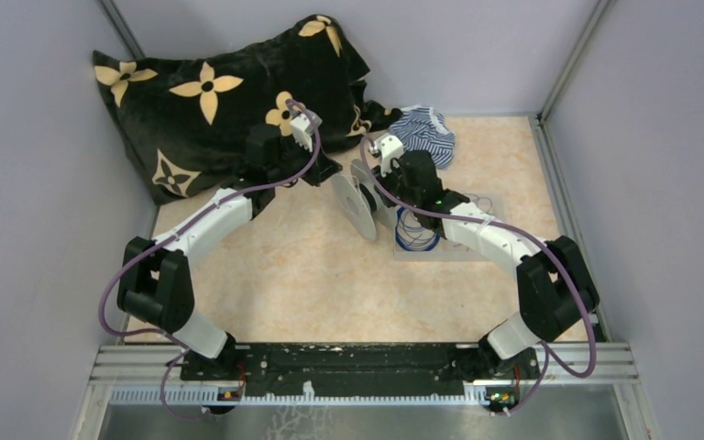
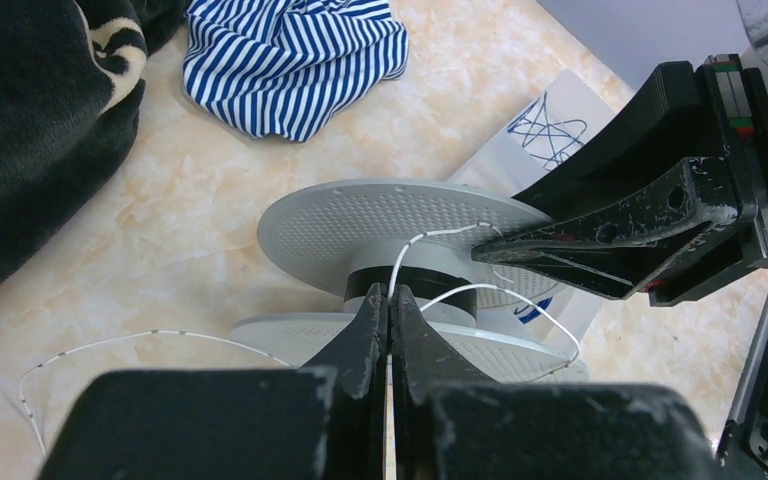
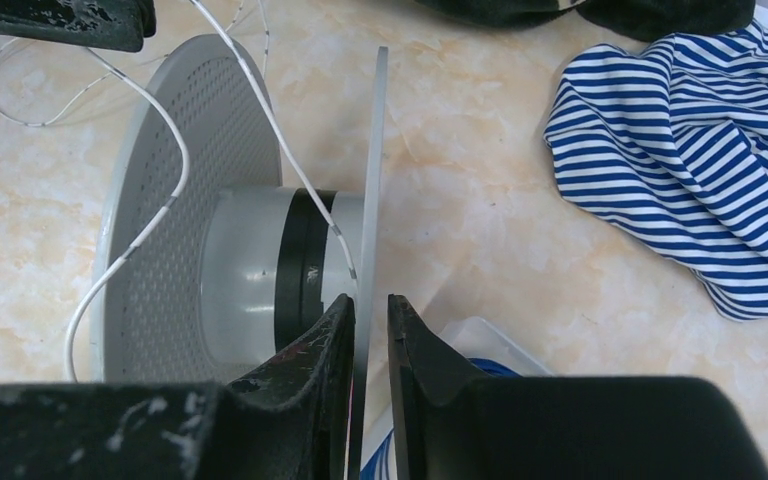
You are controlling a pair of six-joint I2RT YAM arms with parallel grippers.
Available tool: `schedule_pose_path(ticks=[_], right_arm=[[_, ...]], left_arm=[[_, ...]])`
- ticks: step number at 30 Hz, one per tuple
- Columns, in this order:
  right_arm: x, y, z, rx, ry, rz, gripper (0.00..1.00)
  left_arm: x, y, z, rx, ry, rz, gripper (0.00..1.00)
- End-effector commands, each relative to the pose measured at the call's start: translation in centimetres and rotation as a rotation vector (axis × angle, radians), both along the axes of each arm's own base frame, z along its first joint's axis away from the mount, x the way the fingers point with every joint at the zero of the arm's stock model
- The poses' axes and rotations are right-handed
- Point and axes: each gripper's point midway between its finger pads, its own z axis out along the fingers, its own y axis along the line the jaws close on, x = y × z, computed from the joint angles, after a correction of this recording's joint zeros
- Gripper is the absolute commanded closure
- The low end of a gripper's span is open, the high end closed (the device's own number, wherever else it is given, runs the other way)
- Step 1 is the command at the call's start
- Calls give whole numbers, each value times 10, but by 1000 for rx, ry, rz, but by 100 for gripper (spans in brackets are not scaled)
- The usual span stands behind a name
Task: Wrap the cables
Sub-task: Pick up the cable reel from the center of the board.
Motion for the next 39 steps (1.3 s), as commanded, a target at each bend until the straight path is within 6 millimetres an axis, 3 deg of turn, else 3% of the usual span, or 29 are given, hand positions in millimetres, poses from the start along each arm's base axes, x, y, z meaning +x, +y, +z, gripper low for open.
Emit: schedule_pose_path(ticks=[1, 7, 13, 20, 22, 31, 35, 39], right_arm=[[2, 5, 26, 24, -80, 0, 83], [4, 3, 34, 29, -91, -20, 100], [2, 13, 59, 65, -112, 30, 100], [0, 21, 86, 96, -118, 76, 100], [1, 17, 94, 117, -113, 73, 100], [11, -21, 149, 147, -185, 38, 100], [2, -38, 175, 125, -234, 39, 100], [-14, -53, 194, 104, -267, 44, 100]], left_arm=[[0, -1, 11, 13, -71, -9, 100], [-1, 1, 11, 50, -125, -37, 100], [-9, -4, 23, 71, -196, -117, 100], [-12, -4, 53, 97, -274, -165, 90], [-15, -5, 65, 96, -302, -183, 84], [-31, 0, 106, 105, -370, -218, 25], [-40, 9, 113, 135, -461, -220, 15], [-51, 13, 94, 196, -511, -295, 14]])
